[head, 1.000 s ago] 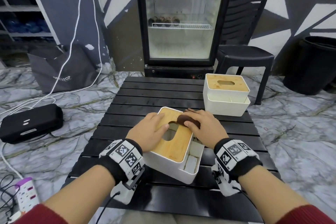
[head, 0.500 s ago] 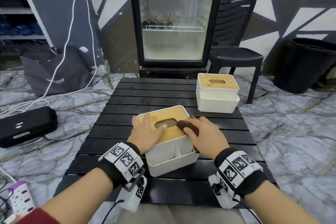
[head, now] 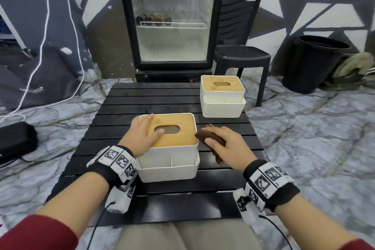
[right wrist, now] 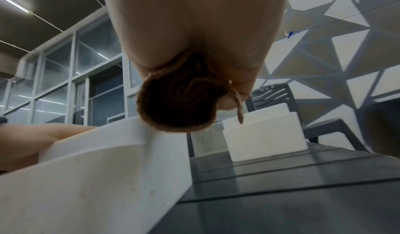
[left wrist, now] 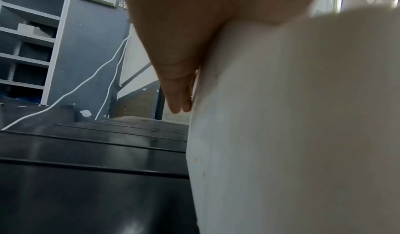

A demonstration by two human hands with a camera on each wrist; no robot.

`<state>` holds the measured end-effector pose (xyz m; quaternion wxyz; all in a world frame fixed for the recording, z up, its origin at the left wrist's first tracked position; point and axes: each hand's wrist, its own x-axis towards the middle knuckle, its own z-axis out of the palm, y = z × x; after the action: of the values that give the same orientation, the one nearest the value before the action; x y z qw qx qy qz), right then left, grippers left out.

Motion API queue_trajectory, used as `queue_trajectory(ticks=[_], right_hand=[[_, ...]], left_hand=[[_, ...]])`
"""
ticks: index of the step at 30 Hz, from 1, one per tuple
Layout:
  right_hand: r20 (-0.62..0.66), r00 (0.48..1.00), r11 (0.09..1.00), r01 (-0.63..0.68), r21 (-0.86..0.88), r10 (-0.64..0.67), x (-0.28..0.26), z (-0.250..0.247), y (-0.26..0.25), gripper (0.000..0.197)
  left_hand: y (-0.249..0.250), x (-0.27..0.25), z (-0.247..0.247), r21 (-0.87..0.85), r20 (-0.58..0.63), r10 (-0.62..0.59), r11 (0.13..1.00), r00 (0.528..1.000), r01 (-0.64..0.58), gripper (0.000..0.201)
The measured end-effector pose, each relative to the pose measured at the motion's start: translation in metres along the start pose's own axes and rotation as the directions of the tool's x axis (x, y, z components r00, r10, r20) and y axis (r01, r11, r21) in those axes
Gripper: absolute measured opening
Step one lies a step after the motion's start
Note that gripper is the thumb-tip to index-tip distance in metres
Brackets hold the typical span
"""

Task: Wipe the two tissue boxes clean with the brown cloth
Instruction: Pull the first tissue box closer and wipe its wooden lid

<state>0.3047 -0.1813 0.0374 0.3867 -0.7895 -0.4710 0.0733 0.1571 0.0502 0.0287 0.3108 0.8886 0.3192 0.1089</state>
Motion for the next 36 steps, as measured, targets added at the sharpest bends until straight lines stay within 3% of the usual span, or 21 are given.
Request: queue_trajectory(ticks=[3,7,9,12,17,19,23,25,29,36], right_hand=[[0.075,0.990,0.988,-0.111,-0.107,0.119,-0.004,-0.005,0.023,0.034],[0.257,0.929,0.932,-0.182,-0.314,0.268,-0.012,-0.002,0.044,0.035],[0.300,0.903,0.914,-0.192,-0.358,0.308,-0.014,0.000,0.049,0.036],[0.319,0.894,0.897,-0.172,-0.407,0.316,-0.014,0.004,0.050,0.037],[0.312,0.901,0.884,-0.143,-0.444,0.302,-0.014,0.006,0.051,0.038],[0.309,0.903,0.883,-0.139,-0.447,0.299,-0.014,0.005,0.051,0.039],[0.300,0.907,0.879,-0.136,-0.456,0.296,-0.014,0.005,0.052,0.039],[0.295,0.909,0.882,-0.140,-0.450,0.296,-0.015,0.005,0.052,0.039],[0.319,0.897,0.889,-0.151,-0.432,0.307,-0.015,0.006,0.051,0.045],[0.328,0.887,0.887,-0.165,-0.431,0.324,-0.013,0.007,0.050,0.048]], left_hand=[[-0.001,0.003,0.000,0.018,-0.005,0.008,1.000,1.000,-0.008,0.066],[0.002,0.001,0.000,0.060,-0.006,0.012,0.998,1.000,-0.011,0.065],[0.006,-0.001,-0.002,0.191,-0.016,-0.002,0.981,1.000,0.005,0.065],[0.017,-0.005,-0.008,0.406,-0.046,0.010,0.914,0.999,0.010,0.066],[0.047,-0.020,-0.016,0.326,-0.086,0.166,0.936,0.982,-0.130,0.067],[0.060,-0.025,-0.014,0.351,-0.011,0.173,0.923,0.985,-0.158,0.067],[0.080,-0.028,0.003,0.442,0.264,0.058,0.880,0.963,-0.174,0.073],[0.087,-0.026,0.013,0.496,0.303,0.073,0.839,0.950,-0.223,0.073],[0.095,-0.022,0.032,0.569,0.277,0.071,0.792,0.958,-0.223,0.076],[0.096,-0.021,0.049,0.567,0.149,0.070,0.811,0.986,-0.144,0.069]])
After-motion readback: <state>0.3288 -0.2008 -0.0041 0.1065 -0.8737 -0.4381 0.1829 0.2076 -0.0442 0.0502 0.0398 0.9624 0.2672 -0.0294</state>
